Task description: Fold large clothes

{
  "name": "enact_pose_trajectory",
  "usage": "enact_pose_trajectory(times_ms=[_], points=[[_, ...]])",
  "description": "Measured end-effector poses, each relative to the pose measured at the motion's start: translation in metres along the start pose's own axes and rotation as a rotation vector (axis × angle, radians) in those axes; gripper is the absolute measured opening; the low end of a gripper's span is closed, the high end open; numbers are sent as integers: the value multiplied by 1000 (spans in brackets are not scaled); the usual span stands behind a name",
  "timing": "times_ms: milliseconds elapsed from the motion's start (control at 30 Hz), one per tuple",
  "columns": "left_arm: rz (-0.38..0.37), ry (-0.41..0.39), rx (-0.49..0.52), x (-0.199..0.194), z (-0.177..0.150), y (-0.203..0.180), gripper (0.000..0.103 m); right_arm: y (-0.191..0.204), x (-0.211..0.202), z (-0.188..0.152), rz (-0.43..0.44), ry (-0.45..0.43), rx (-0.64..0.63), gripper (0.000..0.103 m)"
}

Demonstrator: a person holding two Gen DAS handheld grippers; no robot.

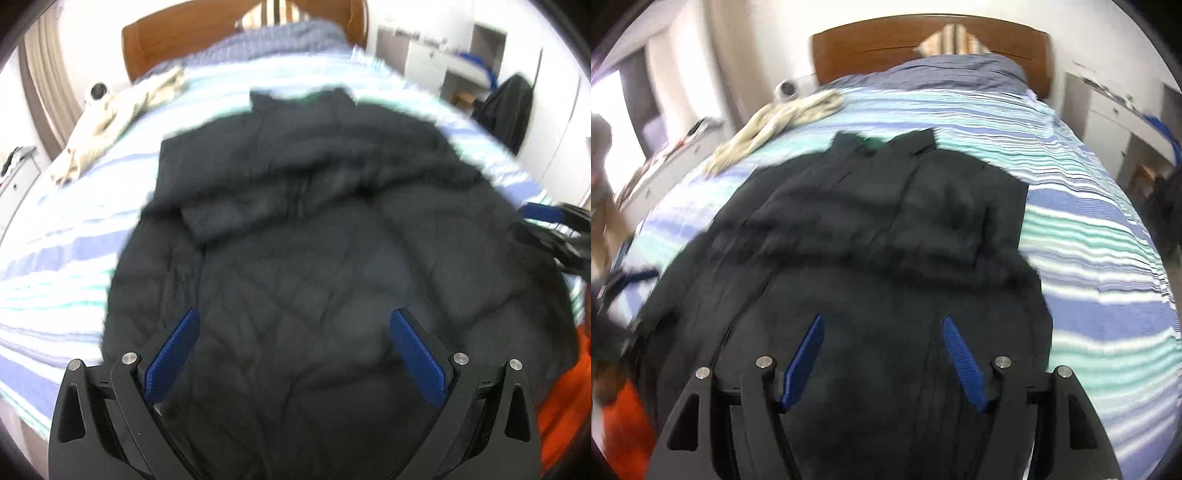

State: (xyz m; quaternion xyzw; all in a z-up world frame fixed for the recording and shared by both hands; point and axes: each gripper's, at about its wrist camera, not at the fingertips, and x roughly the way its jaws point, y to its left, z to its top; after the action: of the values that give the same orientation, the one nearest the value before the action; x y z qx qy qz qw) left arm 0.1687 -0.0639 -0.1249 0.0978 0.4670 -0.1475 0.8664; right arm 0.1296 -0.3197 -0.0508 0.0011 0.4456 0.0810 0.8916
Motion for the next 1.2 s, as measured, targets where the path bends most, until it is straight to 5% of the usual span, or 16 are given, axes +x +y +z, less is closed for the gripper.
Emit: enact_pose_trajectory(times_ms=[67,100,167,433,533,600,733,833,1067,1200], points=[[-10,86,-39,29,-12,4,103,2,23,-35,-28,90,9,77],[-59,58,-104,34,-18,13,103,-1,36,-50,-27,130,35,77],[-69,66,-106,32,-17,16,103,-3,32,-63,-34,26,71,77],[-88,56,-99,-22,-50,42,102,2,-27,-69,-13,43,72,77],[-60,48,-50,-21,-68,41,102,2,-17,-98,-34,94,44,78],[-24,50,-27,-25,-67,34,102,-1,-17,-104,-38,50,76,78],[-46,-1,-24,-68,-61,39,102,0,-32,-94,-30,45,132,78],[28,-54,-37,-96,-64,61,102,-5,-47,-88,28,7,198,78],[84,-83,-231,-91,-79,104,102,41,-33,4,336,-47,158,77],[114,-63,-273,-78,-91,104,102,85,16,55,431,-17,142,58]])
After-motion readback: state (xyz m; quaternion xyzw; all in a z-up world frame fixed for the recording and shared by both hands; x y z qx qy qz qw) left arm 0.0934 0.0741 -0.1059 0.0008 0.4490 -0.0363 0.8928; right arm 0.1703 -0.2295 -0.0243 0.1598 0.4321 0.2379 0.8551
